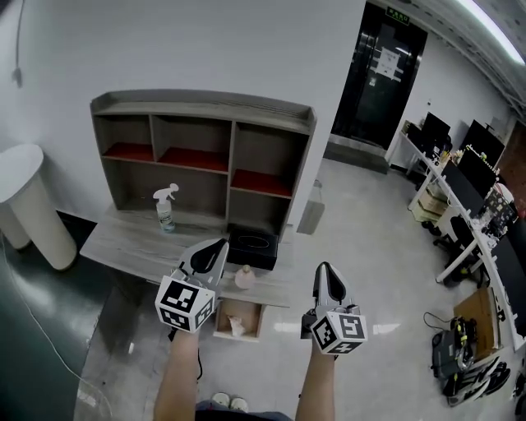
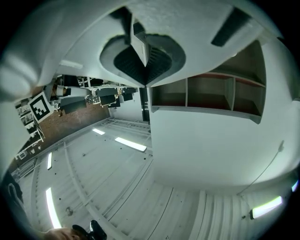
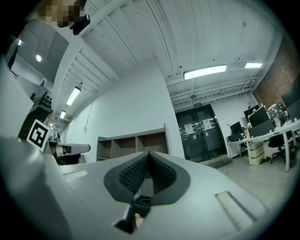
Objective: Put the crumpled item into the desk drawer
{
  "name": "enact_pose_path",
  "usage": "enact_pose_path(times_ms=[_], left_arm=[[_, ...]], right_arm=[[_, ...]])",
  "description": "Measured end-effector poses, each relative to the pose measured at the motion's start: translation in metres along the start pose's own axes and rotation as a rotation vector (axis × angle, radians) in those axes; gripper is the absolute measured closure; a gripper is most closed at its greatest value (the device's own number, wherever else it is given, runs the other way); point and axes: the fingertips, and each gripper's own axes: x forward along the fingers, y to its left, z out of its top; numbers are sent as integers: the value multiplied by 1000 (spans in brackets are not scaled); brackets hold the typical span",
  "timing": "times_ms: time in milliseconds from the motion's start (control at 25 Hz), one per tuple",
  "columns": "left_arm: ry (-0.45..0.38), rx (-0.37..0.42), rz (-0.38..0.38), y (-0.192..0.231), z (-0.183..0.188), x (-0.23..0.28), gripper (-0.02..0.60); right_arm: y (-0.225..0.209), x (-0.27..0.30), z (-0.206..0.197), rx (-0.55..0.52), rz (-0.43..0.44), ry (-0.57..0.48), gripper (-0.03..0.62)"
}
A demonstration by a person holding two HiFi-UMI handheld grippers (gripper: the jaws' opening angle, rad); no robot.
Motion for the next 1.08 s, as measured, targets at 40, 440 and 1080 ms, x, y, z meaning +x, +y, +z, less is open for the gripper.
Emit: enact_pose_path(times_ms=[40, 440, 1080], left_arm=[[-1, 2, -4, -3, 1, -1, 578], [21, -6, -5, -12, -8, -7, 578], [46, -27, 7, 1, -21, -8, 578]], right_arm=[[1, -2, 1, -6, 4, -1, 583], [6, -8, 4, -15, 19, 0, 583], [14, 4, -8, 0, 45, 28, 583]])
